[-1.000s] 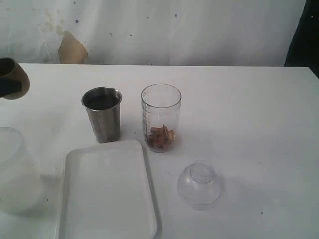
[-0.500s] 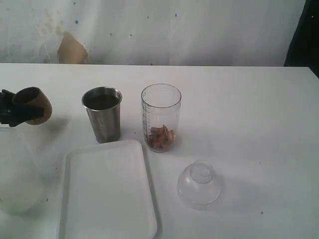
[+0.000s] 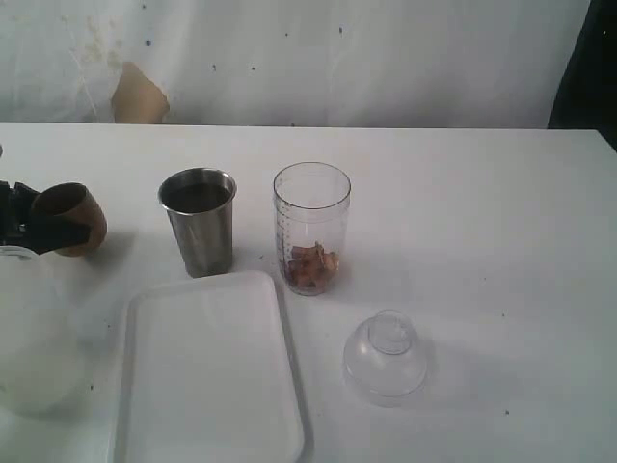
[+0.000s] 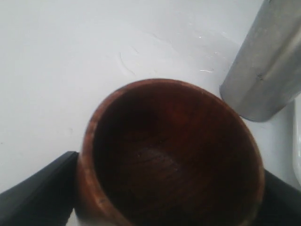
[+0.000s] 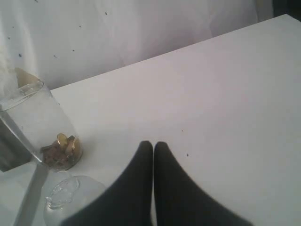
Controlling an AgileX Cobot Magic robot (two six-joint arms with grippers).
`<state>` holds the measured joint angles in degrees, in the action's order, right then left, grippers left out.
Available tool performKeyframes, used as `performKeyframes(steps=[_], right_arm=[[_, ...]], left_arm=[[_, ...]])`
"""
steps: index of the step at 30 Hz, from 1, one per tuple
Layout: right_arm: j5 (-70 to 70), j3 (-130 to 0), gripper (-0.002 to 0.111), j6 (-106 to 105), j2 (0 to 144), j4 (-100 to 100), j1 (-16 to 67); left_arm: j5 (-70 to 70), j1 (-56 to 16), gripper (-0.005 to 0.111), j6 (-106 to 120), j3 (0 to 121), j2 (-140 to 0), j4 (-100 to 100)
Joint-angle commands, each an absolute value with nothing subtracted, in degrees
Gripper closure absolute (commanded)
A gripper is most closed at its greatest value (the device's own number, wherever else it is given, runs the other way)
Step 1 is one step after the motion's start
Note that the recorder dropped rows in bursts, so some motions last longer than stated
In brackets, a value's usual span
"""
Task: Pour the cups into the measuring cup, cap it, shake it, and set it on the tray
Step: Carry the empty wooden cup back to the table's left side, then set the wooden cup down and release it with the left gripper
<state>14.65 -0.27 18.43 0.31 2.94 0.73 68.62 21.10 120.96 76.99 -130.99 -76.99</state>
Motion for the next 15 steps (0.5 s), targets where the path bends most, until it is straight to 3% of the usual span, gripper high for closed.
performKeyframes(steps=[1,11,15], right_arm=[[14.1,0.0,0.108,17.9,0.0,2.9,1.1],[14.1,0.0,0.108,17.9,0.0,2.9,1.1],[14.1,0.0,0.108,17.9,0.0,2.9,1.1]], left_arm=[[70.0,21.0,0.029,120.2,77.3,-130.5,-77.4],[70.0,21.0,0.028,116.6,77.3,-130.5,-73.9],[70.0,21.0,0.015,113.8,77.3,-129.0,-73.9]])
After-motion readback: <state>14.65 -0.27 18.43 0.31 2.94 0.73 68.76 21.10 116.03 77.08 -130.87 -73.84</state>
